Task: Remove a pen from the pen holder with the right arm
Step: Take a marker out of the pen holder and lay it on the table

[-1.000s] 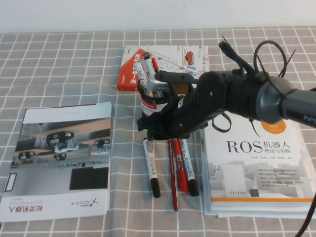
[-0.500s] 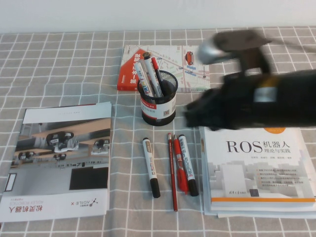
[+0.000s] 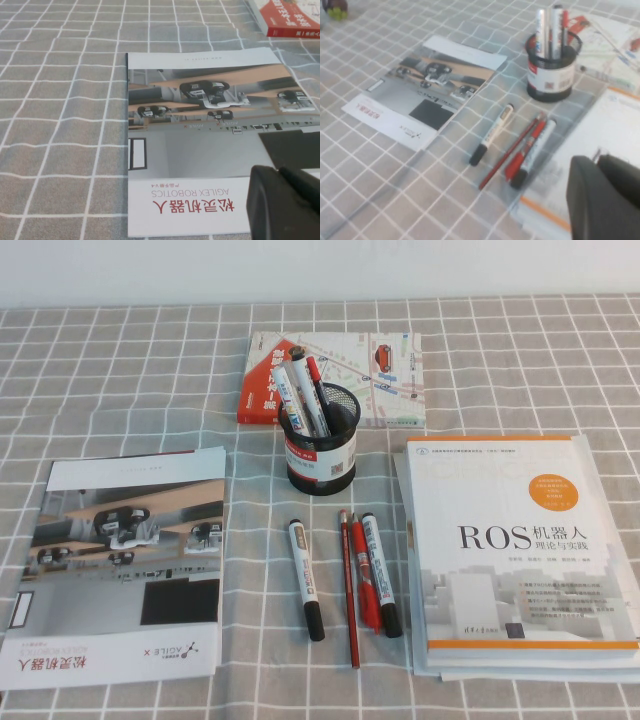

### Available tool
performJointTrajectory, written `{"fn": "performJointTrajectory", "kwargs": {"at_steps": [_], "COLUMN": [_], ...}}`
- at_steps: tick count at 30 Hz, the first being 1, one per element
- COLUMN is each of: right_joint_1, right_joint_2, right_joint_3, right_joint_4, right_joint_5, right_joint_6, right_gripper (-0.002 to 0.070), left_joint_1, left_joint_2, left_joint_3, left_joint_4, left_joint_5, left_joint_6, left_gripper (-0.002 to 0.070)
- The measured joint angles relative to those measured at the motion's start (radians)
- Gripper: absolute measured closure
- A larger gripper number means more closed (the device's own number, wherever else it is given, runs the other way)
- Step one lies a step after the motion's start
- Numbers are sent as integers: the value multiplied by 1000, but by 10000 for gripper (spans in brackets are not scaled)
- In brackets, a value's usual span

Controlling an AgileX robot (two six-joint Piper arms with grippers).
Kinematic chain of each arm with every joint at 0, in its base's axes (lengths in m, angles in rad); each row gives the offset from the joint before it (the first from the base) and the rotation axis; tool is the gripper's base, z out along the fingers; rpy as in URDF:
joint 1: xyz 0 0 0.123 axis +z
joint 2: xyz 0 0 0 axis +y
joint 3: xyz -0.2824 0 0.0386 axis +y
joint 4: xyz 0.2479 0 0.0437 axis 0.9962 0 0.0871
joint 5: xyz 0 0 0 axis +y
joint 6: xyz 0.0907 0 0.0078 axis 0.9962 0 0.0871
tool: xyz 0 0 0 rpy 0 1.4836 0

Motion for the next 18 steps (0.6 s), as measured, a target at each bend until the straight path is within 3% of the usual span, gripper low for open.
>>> {"fn": "performJointTrajectory", "kwargs": {"at_steps": [5, 10, 18], "right_joint_1": [0, 0, 0], "right_joint_2": [-208, -279, -282], "right_joint_3": [149, 220, 376], "right_joint_4": [-102, -127, -246], "right_joint_5": [97, 121, -47], "right_joint_6": [238, 283, 295], "right_gripper": [688, 688, 688], "left_joint_1": [0, 0, 0], "left_joint_2": [0, 0, 0], "left_joint_3": [0, 0, 0], "left_joint_4": [0, 0, 0], "left_joint_5": [0, 0, 0], "left_joint_6": [0, 0, 0], "left_gripper": [678, 678, 678]}}
